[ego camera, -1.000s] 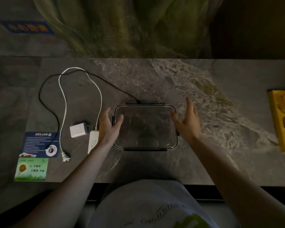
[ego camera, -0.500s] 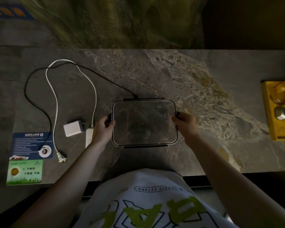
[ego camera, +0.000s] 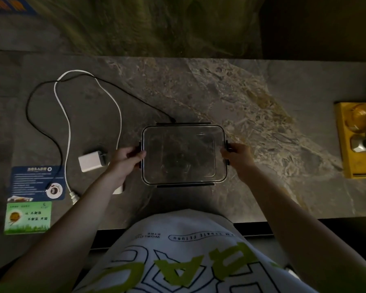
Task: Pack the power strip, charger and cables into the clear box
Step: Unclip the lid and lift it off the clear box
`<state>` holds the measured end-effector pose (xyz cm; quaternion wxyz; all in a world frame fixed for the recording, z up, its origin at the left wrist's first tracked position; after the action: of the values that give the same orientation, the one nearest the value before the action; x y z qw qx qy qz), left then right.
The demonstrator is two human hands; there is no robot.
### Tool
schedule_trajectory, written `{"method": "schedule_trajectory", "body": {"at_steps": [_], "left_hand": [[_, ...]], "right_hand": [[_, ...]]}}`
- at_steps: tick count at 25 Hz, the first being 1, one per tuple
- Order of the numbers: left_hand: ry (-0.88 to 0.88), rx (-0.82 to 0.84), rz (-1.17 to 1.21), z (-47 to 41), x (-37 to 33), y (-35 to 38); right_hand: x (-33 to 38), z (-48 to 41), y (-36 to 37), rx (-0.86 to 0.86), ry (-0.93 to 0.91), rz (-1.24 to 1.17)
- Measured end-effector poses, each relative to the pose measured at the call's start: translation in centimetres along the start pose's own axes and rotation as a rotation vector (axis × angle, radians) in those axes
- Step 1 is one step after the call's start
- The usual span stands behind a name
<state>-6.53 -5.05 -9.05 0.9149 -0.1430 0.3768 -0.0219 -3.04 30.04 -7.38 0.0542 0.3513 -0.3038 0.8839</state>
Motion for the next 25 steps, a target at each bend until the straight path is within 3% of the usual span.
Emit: {"method": "schedule_trajectory", "body": {"at_steps": [8,13,21,25], "left_hand": [[-0.019,0.022,0.034,0.3,-0.2,0.1],[0.007,-0.077,0.033,0.3,-0.4,-0.9],[0.027,-0.181,-0.084,0.5,-0.5,-1.0],[0.127,-0.244,-0.183,1.0,-1.3,-1.0]], "right_hand": [[-0.3,0.0,-0.1,-0.032,0.043,-0.059],[-0.4,0.1,-1.6,-0.203,0.031,-0.044],[-0.3,0.6,-1.3,-0.216,0.019,-0.023],[0.0,1.1,-1.4,-0.245,-0.024,0.03]]}}
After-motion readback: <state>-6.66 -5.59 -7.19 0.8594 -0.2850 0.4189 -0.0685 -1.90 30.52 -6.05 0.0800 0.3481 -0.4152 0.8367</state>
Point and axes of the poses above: each hand's wrist, its own z-axis away from the middle knuckle, its own y-axis out of the palm, x = y × z, the point moved 7 cm from there along -z, towards the middle knuckle, and after that the axes turned 13 degrees about -x, right-handed, at the moved point
